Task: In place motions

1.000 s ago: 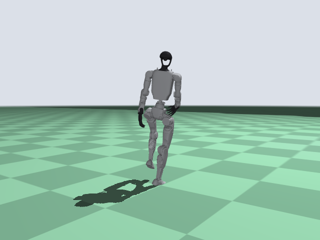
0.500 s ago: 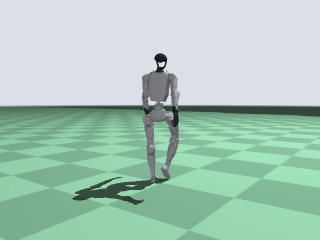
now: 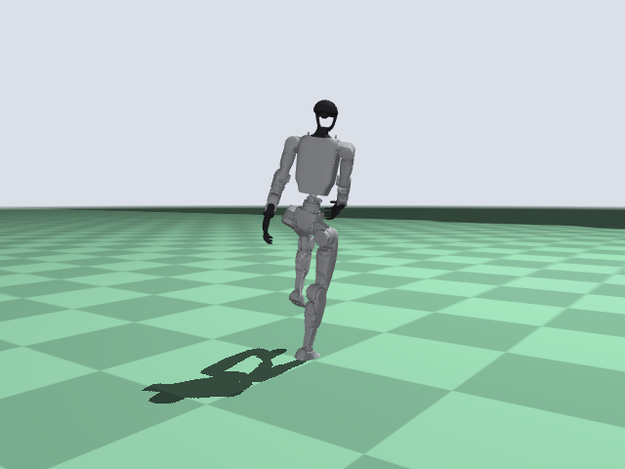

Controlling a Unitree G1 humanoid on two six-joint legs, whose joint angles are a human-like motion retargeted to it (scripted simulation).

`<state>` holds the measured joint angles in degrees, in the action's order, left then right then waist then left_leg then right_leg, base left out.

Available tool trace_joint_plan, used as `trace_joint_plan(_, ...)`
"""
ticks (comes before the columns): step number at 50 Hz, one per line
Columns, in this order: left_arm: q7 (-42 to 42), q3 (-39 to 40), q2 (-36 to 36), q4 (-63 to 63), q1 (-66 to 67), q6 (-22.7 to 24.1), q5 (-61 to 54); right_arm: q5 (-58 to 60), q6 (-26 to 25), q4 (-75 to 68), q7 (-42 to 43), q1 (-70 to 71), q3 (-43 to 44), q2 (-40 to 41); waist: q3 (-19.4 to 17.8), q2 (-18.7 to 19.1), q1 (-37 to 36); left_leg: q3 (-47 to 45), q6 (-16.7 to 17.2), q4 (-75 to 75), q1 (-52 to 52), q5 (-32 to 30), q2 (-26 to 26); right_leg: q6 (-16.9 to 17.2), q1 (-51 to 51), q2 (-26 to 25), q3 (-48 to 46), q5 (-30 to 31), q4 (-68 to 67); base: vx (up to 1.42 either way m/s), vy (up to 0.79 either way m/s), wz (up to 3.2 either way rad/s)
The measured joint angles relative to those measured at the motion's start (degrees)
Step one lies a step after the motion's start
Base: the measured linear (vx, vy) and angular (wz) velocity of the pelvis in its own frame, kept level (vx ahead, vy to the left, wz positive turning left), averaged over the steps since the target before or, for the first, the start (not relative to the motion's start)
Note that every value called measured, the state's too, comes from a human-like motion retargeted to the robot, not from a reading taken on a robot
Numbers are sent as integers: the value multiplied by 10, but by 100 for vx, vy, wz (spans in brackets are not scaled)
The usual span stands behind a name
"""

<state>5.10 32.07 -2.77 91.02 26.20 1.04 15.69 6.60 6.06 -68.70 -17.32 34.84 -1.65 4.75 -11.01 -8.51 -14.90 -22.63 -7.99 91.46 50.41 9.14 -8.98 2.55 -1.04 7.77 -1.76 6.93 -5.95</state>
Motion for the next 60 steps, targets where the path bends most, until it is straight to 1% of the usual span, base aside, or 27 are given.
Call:
trace_joint_plan(3,35,-60,-17,-2,50,2,75,-64,12,72,-27,21,14,1,-7,-16,-84,-3,24,54,109,6,-28,-12,14,17,5,-3,-23,24,-4,-103)
trace_joint_plan(7,52,-31,11,13,45,-14,107,-36,42,164,-41,61,2,-15,-59,-34,-124,-29,43,40,159,3,-42,-22,16,44,16,-12,-51,-11,-4,-47)
trace_joint_plan(12,87,15,37,18,32,-21,47,7,79,187,2,51,-16,-30,-35,-30,-120,-24,53,-4,108,16,-28,-17,11,40,10,-9,-35,3,4,23)
trace_joint_plan(15,90,25,46,-1,23,-10,24,16,83,170,10,20,-25,-20,0,-36,-95,-22,56,-50,34,19,7,-3,13,42,1,0,-8,-4,1,57)
trace_joint_plan(18,78,29,27,-8,-23,-12,1,64,85,140,-8,-23,-26,-30,37,-3,-47,12,49,-122,-58,29,40,5,-1,11,-38,-8,5,3,4,97)
trace_joint_plan(20,55,25,15,-20,-43,-7,-13,122,79,118,-3,-68,-26,-42,63,13,-10,12,34,-227,-158,14,39,9,-11,-4,-65,-16,14,13,8,120)
trace_joint_plan(22,24,17,2,-36,-60,6,-22,172,77,88,13,-117,-27,-61,86,25,21,76,44,-370,-233,9,132,13,-21,-14,-88,-24,20,20,13,98)
trace_joint_plan(24,-10,2,-12,-54,-74,25,-21,209,74,53,34,-165,-26,-75,103,34,43,91,49,-522,-328,-10,160,14,-24,-21,-103,-37,14,24,14,60)
trace_joint_plan(25,-33,-10,-22,-65,-83,37,-19,229,72,28,48,-194,-23,-82,111,42,54,94,59,-620,-390,-18,168,14,-26,-28,-110,-47,8,25,17,56)
trace_joint_plan(27,-79,-36,-43,-86,-106,58,-12,263,61,-31,71,-251,-6,-101,122,61,82,71,45,-773,-485,88,180,9,-30,-46,-131,-66,-13,25,19,100)
trace_joint_plan(28,-97,-48,-51,-94,-119,65,-12,281,52,-61,81,-277,8,-111,129,71,106,57,31,-827,-511,89,175,8,-30,-55,-147,-73,-23,26,17,200)
trace_joint_plan(30,-122,-76,-67,-102,-159,81,-24,321,21,-136,110,-343,44,-138,150,94,187,125,43,-908,-534,39,162,3,-22,-62,-215,-37,-64,22,14,265)
trace_joint_plan(32,-118,-105,-77,-106,-227,89,-51,329,-11,-207,140,-380,80,-160,161,123,197,145,62,-915,-489,17,119,-6,85,-46,-246,100,-205,-23,8,110)
trace_joint_plan(33,-113,-116,-77,-119,-260,93,-61,322,-19,-235,152,-391,99,-170,152,123,190,147,60,-918,-479,14,120,-11,151,-44,-204,157,-282,-36,10,37)
trace_joint_plan(34,-101,-127,-80,-139,-295,100,-76,311,-21,-255,161,-403,114,-182,125,122,196,153,60,-923,-482,8,120,-23,214,-42,-172,165,-381,-39,10,40)
trace_joint_plan(35,-85,-138,-85,-164,-330,109,-93,297,-20,-273,169,-415,125,-195,91,120,208,162,62,-928,-491,0,118,-39,276,-40,-145,149,-493,-45,12,35)
trace_joint_plan(37,-10,-170,-122,-216,-413,95,-148,271,-33,-287,171,-438,139,-220,25,113,232,160,46,-935,-505,-14,136,-91,386,27,-153,90,-694,-50,17,45)
trace_joint_plan(38,24,-157,-133,-242,-440,76,-147,267,-51,-287,170,-445,148,-221,4,114,262,160,42,-930,-499,-18,136,-104,430,50,-158,71,-756,-42,18,91)
trace_joint_plan(40,61,-91,-119,-281,-472,53,-112,272,-83,-287,177,-468,174,-223,-20,113,316,176,35,-921,-488,-31,130,-117,506,50,-164,37,-839,-17,11,83)
trace_joint_plan(43,76,-81,-103,-321,-488,63,-149,252,-88,-287,153,-522,189,-240,-7,132,344,147,35,-901,-459,-32,97,-111,593,-6,-178,21,-867,16,-1,8)
trace_joint_plan(45,77,-99,-102,-340,-487,71,-179,236,-94,-287,134,-558,190,-248,19,138,345,154,31,-891,-441,-29,95,-119,612,-9,-184,15,-855,27,-5,-30)
trace_joint_plan(48,78,-106,-101,-350,-492,80,-154,227,-105,-287,149,-573,196,-240,26,121,312,142,26,-897,-456,-23,108,-129,549,2,-180,9,-797,8,-8,-60)
trace_joint_plan(51,66,-115,-101,-326,-481,75,-108,224,-116,-287,163,-560,184,-224,25,98,266,114,25,-916,-498,-16,125,-120,410,1,-174,19,-684,7,-10,-75)
trace_joint_plan(56,18,-128,-98,-237,-376,72,-30,205,-115,-287,159,-496,118,-192,68,92,200,77,21,-884,-521,17,131,-56,127,-77,-128,70,-347,27,-8,-65)
trace_joint_plan(57,-2,-132,-94,-212,-345,73,-21,199,-115,-287,157,-473,99,-185,78,88,185,65,18,-861,-518,21,137,-31,69,-88,-114,63,-267,35,0,-65)
trace_joint_plan(58,-27,-139,-89,-185,-315,68,-21,196,-113,-287,154,-443,82,-177,86,81,177,55,14,-825,-508,18,145,6,11,-84,-118,10,-188,24,-2,-42)
trace_joint_plan(60,-66,-124,-74,-129,-258,64,-30,195,-102,-287,137,-358,39,-157,98,42,166,4,9,-650,-439,-50,146,2,-58,-37,-189,-68,-64,2,-8,-62)
